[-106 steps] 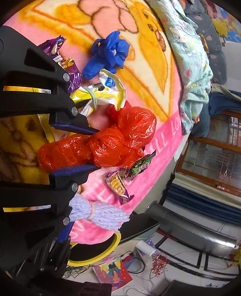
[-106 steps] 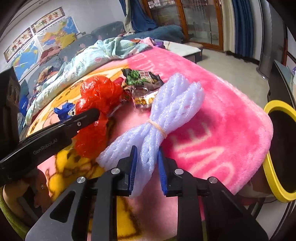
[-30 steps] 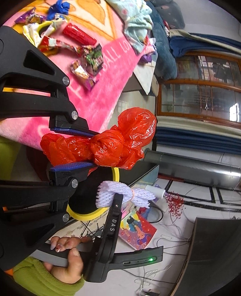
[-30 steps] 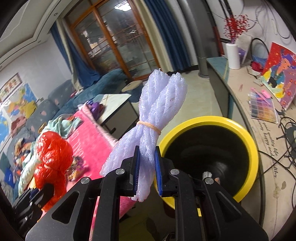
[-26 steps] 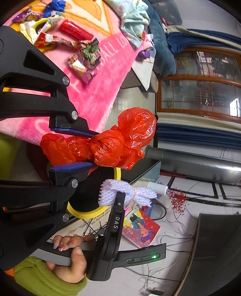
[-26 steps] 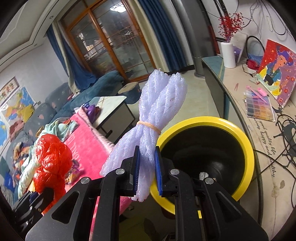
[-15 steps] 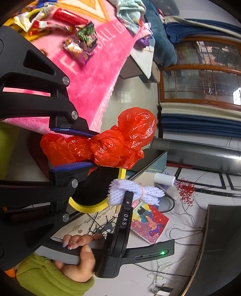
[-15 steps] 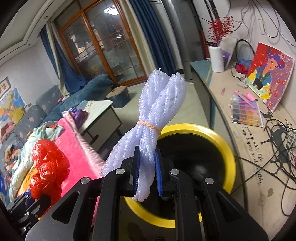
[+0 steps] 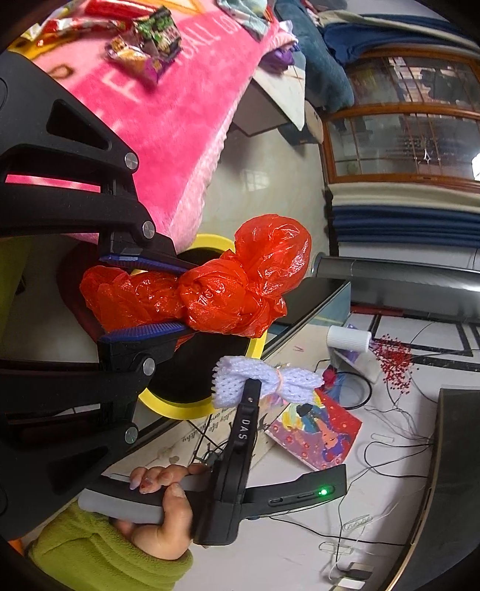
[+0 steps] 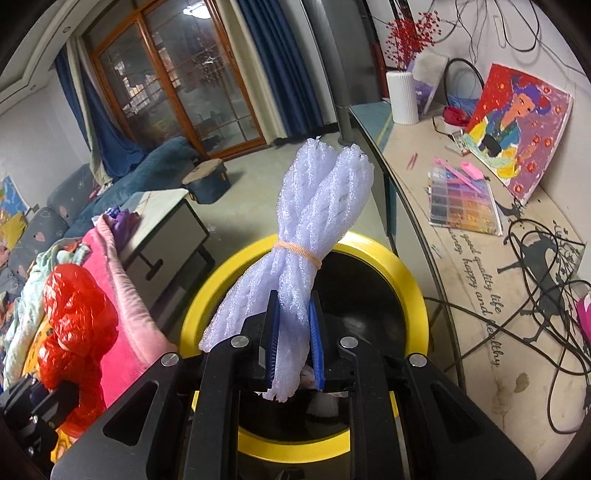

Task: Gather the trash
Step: 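Open both tools to drop the red bag and foam net into the bin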

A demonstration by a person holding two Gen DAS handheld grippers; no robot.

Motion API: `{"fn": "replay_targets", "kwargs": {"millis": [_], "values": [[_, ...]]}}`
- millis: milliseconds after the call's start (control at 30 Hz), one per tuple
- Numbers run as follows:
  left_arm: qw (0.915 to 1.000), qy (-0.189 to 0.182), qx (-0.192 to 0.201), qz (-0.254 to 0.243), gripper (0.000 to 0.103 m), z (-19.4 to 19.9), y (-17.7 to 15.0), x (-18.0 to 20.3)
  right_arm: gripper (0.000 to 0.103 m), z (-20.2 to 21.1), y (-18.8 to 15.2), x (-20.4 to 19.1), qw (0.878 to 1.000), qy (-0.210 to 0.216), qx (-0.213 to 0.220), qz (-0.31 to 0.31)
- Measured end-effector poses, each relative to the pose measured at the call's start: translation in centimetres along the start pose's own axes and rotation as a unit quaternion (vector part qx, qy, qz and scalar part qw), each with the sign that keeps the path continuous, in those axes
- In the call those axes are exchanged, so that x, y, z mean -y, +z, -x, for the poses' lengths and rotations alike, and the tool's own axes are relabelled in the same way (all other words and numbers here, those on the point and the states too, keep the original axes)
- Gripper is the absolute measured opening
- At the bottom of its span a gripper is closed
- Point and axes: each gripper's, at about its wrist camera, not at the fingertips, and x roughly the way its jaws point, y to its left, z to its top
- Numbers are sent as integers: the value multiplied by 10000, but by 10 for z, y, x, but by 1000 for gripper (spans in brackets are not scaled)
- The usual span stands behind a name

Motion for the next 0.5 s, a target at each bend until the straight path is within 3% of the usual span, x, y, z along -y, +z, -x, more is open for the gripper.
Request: {"fn": "replay_targets", "kwargs": {"millis": [367, 500], "values": [[9994, -140, -322, -20, 20, -46, 9, 6, 17, -24, -14, 17, 9993, -4, -357, -54], [9994, -115, -315, 59, 27, -55, 16, 5, 21, -28, -17, 20, 9990, 3, -417, -131]]}}
